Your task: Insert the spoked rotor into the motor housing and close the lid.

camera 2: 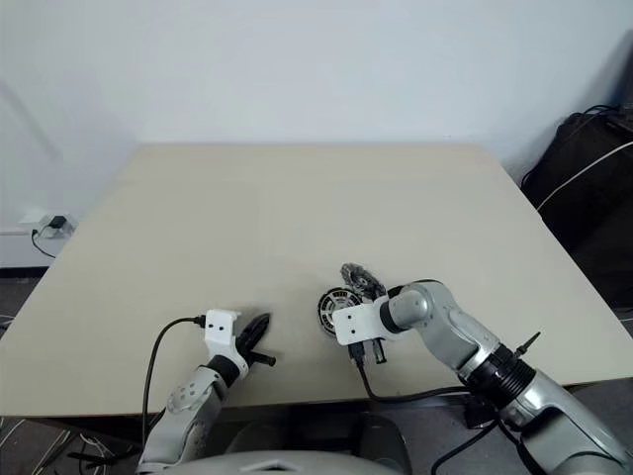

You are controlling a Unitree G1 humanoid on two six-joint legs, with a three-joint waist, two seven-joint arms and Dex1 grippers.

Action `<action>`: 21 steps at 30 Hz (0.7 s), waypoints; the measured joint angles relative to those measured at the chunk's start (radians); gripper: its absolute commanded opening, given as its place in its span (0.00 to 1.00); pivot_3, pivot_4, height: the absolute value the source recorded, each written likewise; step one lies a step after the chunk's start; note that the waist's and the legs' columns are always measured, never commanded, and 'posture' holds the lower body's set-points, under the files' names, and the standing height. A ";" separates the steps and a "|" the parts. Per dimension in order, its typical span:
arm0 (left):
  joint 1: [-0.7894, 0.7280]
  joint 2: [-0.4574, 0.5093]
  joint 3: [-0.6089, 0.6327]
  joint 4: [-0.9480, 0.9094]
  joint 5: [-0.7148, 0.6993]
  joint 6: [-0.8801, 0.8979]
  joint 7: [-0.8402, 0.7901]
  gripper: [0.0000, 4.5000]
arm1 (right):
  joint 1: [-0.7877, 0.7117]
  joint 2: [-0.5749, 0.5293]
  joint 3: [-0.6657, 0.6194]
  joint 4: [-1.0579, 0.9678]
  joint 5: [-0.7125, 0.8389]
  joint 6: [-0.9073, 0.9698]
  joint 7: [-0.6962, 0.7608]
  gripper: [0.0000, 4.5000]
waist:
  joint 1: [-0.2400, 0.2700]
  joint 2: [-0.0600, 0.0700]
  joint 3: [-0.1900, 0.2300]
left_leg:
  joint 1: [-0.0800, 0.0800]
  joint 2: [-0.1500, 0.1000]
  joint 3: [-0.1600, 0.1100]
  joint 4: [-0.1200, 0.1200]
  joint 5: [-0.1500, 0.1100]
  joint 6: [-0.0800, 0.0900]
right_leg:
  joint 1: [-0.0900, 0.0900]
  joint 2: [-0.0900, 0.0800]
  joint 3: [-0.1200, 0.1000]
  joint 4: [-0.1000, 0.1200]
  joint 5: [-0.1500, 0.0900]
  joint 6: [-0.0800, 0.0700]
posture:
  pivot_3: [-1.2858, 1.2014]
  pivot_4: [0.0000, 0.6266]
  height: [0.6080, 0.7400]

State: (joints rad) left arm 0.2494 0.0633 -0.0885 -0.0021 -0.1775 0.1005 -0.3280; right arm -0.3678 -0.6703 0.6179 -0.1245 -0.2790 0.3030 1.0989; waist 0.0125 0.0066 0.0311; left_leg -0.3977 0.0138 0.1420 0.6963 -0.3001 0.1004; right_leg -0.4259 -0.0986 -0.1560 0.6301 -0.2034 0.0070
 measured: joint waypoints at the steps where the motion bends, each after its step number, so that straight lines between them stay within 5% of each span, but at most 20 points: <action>1: 0.000 -0.001 0.000 0.000 0.000 0.000 0.000 0.00 | 0.012 0.014 -0.015 -0.014 0.018 0.046 0.000 0.02 | 0.000 0.000 0.000 | 0.000 0.000 0.000 0.000 0.000 0.000 | 0.000 0.000 0.000 0.000 0.000 0.000 | 0.52 0.00 1.00; 10: 0.001 -0.004 -0.001 0.000 0.000 0.001 0.000 0.00 | 0.072 0.196 -0.064 -0.214 0.118 0.577 -0.087 0.02 | 0.003 0.001 0.000 | -0.002 0.000 0.000 0.000 0.000 0.001 | -0.002 -0.001 -0.001 0.001 0.002 -0.006 | 0.52 0.00 1.00; 21: 0.001 -0.004 -0.001 0.000 0.000 0.002 0.000 0.00 | 0.069 0.304 -0.093 -0.252 0.204 0.843 -0.291 0.02 | 0.003 0.002 -0.001 | -0.002 -0.001 0.000 0.000 0.000 0.000 | -0.001 -0.001 -0.001 0.000 0.000 -0.001 | 0.52 0.00 1.00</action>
State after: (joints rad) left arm 0.2506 0.0596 -0.0897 -0.0021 -0.1775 0.1026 -0.3284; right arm -0.2989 -0.3665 0.5249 -0.3766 -0.0749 1.1461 0.8076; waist 0.0159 0.0084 0.0304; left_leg -0.3996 0.0131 0.1418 0.6962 -0.3005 0.1007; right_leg -0.4272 -0.0997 -0.1566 0.6304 -0.2033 0.0064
